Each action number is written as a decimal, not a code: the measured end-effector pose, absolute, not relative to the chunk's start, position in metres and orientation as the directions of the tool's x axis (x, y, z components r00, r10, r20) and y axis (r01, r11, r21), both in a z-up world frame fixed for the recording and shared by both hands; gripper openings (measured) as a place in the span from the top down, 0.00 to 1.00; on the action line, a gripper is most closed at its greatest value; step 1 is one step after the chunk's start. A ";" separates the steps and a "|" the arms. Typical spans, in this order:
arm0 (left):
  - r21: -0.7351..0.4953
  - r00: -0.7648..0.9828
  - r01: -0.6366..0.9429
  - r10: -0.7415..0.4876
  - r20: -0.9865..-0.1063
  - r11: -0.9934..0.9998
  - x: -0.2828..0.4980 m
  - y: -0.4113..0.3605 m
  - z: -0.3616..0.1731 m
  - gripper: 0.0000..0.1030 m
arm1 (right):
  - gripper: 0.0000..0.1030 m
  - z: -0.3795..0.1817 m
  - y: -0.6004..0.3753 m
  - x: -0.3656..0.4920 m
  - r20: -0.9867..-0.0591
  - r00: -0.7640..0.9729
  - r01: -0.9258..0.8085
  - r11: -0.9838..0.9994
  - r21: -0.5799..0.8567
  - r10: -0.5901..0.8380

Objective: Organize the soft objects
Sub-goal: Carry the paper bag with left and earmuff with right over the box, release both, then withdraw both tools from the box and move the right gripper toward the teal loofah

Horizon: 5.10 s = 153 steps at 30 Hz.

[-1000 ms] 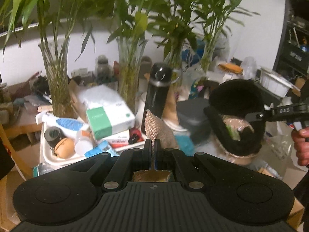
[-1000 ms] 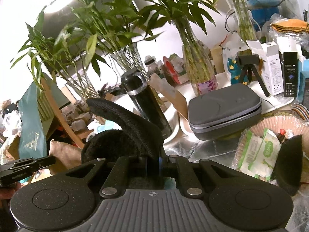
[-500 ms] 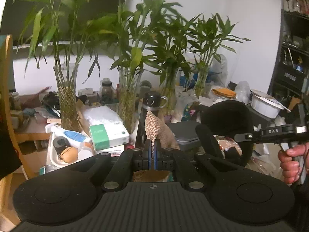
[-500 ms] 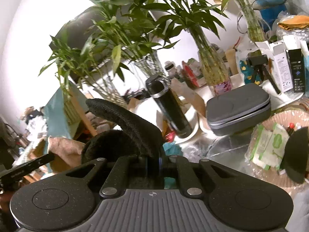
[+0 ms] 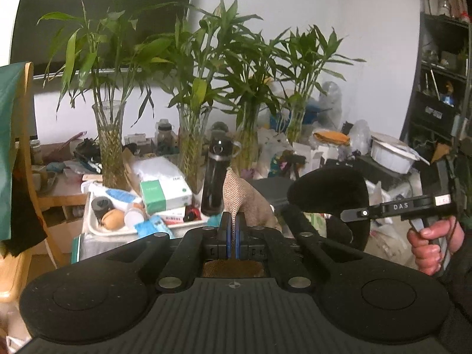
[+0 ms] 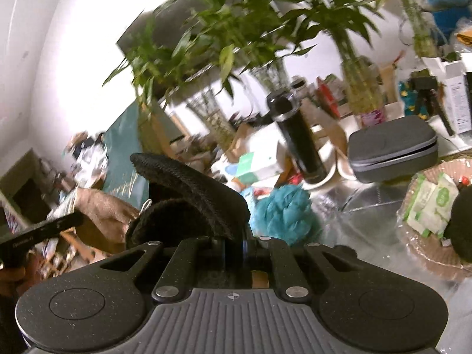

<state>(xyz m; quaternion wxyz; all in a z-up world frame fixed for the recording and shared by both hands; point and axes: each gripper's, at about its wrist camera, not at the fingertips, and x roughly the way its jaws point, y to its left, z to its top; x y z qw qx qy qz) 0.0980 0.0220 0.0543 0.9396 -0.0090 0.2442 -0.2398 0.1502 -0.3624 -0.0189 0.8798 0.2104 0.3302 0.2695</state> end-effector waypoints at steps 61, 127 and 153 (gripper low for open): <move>-0.089 0.697 0.194 -0.201 -0.688 0.977 0.099 0.041 -0.025 0.34 | 0.00 -0.051 -0.293 0.171 -0.745 0.551 -0.320 0.919 0.229 0.377; -0.191 0.741 0.102 -0.203 -0.640 0.976 0.243 0.070 -0.049 0.32 | 0.00 -0.098 -0.307 0.252 -0.645 0.706 -0.271 0.953 0.138 0.294; -0.101 0.703 0.206 -0.218 -0.677 0.973 0.254 0.043 -0.057 0.32 | 0.02 -0.119 -0.282 0.296 -0.673 0.620 -0.407 0.899 0.164 0.403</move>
